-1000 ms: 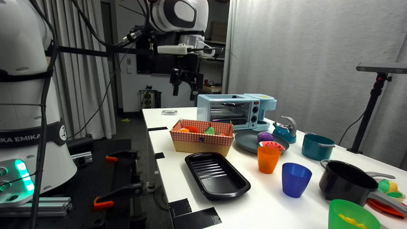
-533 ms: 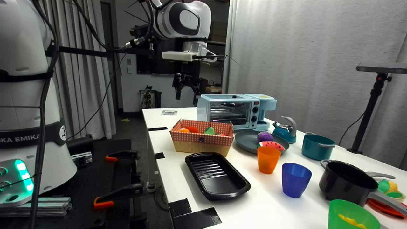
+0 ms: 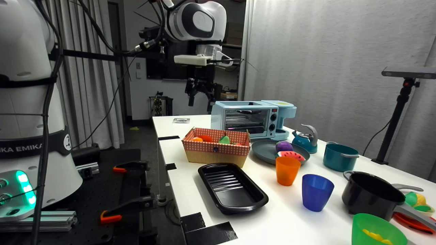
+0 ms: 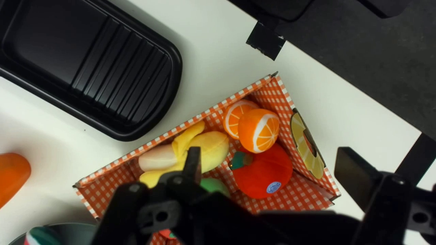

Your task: Take the green pear out of the basket and put it on the grey plate, pick up the watermelon from the top of the orange cup and put it in the basket

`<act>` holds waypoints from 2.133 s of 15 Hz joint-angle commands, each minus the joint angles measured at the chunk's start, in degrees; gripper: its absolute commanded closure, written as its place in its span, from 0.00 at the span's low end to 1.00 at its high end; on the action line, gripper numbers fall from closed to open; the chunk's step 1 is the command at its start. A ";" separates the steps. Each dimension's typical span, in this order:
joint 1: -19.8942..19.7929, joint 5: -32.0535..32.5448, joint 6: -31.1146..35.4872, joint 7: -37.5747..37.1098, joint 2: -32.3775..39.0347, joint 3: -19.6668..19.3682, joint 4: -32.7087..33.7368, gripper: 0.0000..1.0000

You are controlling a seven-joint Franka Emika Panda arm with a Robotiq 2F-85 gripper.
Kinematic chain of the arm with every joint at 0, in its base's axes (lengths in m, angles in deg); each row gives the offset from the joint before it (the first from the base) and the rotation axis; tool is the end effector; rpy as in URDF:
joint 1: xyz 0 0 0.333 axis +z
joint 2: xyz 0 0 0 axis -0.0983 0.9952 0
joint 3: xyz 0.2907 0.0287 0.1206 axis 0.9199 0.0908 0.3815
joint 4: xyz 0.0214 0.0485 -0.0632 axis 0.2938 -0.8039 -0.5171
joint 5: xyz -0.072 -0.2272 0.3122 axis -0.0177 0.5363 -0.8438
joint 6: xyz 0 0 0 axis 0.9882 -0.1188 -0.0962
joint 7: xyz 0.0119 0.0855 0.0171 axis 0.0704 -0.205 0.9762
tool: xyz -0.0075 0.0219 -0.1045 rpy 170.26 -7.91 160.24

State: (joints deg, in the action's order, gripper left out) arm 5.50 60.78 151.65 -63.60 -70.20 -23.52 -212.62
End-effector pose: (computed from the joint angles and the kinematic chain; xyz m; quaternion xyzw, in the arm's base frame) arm 0.4338 0.1733 0.3129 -0.9583 -0.2803 0.0532 0.0134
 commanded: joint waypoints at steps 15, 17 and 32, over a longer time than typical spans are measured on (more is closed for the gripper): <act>-1.38 1.29 1.20 4.31 11.44 -0.72 7.79 0.00; -1.69 1.38 1.46 5.10 13.29 -0.79 9.53 0.00; -2.25 4.26 2.86 10.45 28.23 0.24 22.66 0.00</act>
State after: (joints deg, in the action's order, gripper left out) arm 4.07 62.82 152.88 -54.00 -45.42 -23.83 -193.61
